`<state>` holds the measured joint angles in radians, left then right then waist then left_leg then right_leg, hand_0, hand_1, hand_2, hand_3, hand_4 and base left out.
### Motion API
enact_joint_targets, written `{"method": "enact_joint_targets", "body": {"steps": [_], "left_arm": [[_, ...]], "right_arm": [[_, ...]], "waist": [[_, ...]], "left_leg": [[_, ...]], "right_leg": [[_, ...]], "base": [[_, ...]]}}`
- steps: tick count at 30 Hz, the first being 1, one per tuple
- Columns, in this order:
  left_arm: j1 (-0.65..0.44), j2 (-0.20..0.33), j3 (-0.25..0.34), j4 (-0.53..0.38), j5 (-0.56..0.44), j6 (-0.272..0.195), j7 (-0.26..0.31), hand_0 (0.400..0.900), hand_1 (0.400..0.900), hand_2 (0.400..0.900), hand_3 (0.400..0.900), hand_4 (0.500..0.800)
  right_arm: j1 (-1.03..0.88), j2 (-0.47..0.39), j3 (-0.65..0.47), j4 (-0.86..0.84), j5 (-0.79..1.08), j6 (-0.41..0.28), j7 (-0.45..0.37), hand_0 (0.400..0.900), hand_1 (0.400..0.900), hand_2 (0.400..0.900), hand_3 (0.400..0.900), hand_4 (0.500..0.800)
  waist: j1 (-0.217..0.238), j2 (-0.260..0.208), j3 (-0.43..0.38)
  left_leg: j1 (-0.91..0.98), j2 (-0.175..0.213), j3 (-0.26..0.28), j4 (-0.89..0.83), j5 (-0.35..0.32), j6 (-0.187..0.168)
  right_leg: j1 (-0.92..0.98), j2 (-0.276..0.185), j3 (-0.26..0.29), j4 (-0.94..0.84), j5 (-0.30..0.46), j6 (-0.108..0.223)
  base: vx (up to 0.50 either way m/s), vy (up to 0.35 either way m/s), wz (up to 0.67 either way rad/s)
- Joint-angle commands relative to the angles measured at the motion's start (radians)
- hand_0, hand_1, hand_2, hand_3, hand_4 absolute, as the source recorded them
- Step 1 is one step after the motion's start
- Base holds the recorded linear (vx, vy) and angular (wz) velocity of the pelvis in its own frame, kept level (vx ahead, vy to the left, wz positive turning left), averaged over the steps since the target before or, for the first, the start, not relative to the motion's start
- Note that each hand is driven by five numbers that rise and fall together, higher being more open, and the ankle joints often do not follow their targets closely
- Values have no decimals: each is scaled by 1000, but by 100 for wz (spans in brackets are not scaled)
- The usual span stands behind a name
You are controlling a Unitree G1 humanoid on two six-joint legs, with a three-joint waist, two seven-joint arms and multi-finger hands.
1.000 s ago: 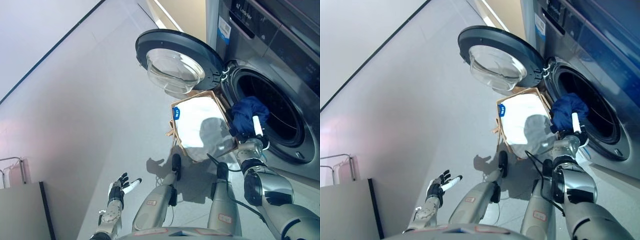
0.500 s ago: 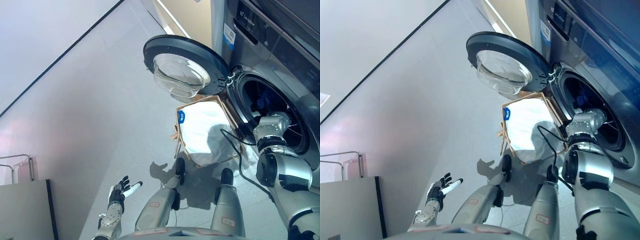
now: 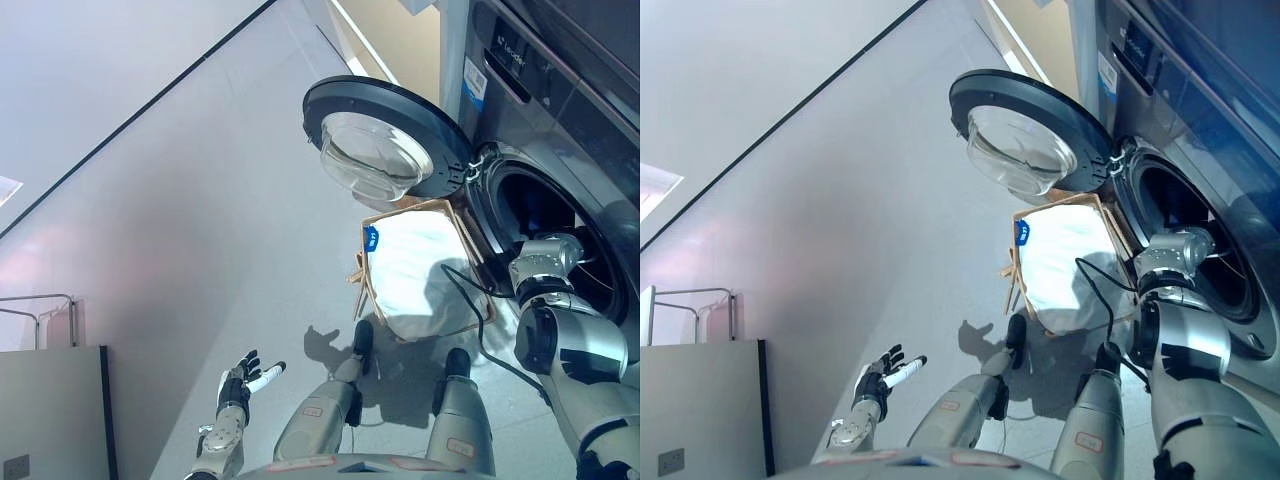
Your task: Put the clothes in the basket into the washing machine.
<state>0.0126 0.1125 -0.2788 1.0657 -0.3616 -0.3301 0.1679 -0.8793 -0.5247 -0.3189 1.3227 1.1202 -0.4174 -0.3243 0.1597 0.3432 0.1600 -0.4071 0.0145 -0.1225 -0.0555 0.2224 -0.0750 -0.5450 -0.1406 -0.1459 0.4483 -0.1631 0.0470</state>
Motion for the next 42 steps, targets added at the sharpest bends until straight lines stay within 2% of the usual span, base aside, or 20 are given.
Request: {"method": "enact_joint_targets", "body": {"steps": [1,4,9,14,17,20,25,29,31,33,36,42], "left_arm": [[-52,32,24,73,8,-30,26,900,900,900,900,800],[-57,31,40,90,20,-19,19,900,900,900,900,800],[-58,35,69,122,46,2,13,900,900,900,900,800],[-43,41,106,127,87,10,14,900,900,900,900,800],[-36,47,130,141,126,18,6,900,900,900,900,800],[-20,54,155,143,150,22,8,900,900,900,900,800],[5,75,212,139,175,2,-3,900,900,900,900,800],[24,92,256,199,197,24,-53,900,900,900,900,800],[26,98,265,231,211,32,-78,900,900,900,900,800],[26,100,259,260,234,38,-108,900,900,900,900,800],[19,94,246,283,260,47,-129,900,900,900,900,800],[8,84,226,282,297,56,-139,900,900,900,900,800]], "right_arm": [[21,-25,12,9,-26,-18,44,900,900,900,900,800],[70,-12,36,49,-62,44,70,900,900,900,900,800],[177,42,43,93,-130,89,85,900,900,900,900,800],[332,115,57,115,-241,134,99,900,900,900,900,800],[423,148,105,134,-398,179,102,900,900,900,900,800],[506,185,139,128,-538,193,66,900,900,900,900,800],[666,216,302,106,-969,246,16,900,900,900,900,800],[753,237,456,95,-1282,282,32,900,900,900,900,800],[784,242,508,81,-1382,291,45,900,900,900,900,800],[817,250,526,93,-1431,298,60,900,900,900,900,800],[848,266,496,119,-1417,305,76,900,900,900,900,800],[847,273,468,113,-1358,299,108,900,900,900,900,800]], "waist": [[11,-69,-34],[7,-87,-34],[-4,-125,-48],[-18,-184,-65],[-28,-225,-79],[-41,-259,-95],[-62,-315,-123],[-70,-344,-151],[-77,-355,-161],[-88,-362,-170],[-101,-367,-185],[-110,-374,-203]], "left_leg": [[88,-73,15,-30,-108,16],[101,-70,15,-30,-112,18],[121,-61,19,-30,-120,22],[163,-54,26,-28,-137,28],[190,-49,31,-28,-147,31],[213,-47,39,-26,-156,33],[266,-43,43,-22,-172,39],[301,-43,45,-16,-186,44],[316,-43,48,-12,-192,48],[333,-42,52,-8,-201,50],[360,-45,63,-8,-213,57],[408,-47,79,-3,-237,67]], "right_leg": [[241,3,-23,-445,189,26],[258,7,-22,-454,193,26],[288,11,-25,-477,202,28],[335,19,-28,-496,205,31],[363,24,-28,-503,206,32],[385,28,-26,-504,206,34],[430,34,-21,-490,197,39],[466,35,-17,-483,188,42],[478,35,-14,-477,184,44],[491,34,-6,-469,180,44],[511,33,9,-466,177,46],[544,28,30,-461,172,47]], "base": [[0,0,0],[0,-3,-1],[11,-11,-5],[29,-23,-5],[18,-14,-3],[28,-4,-9],[16,-1,-6],[34,7,-5],[16,18,-8],[19,30,-11],[24,36,-18],[29,18,-10]]}}
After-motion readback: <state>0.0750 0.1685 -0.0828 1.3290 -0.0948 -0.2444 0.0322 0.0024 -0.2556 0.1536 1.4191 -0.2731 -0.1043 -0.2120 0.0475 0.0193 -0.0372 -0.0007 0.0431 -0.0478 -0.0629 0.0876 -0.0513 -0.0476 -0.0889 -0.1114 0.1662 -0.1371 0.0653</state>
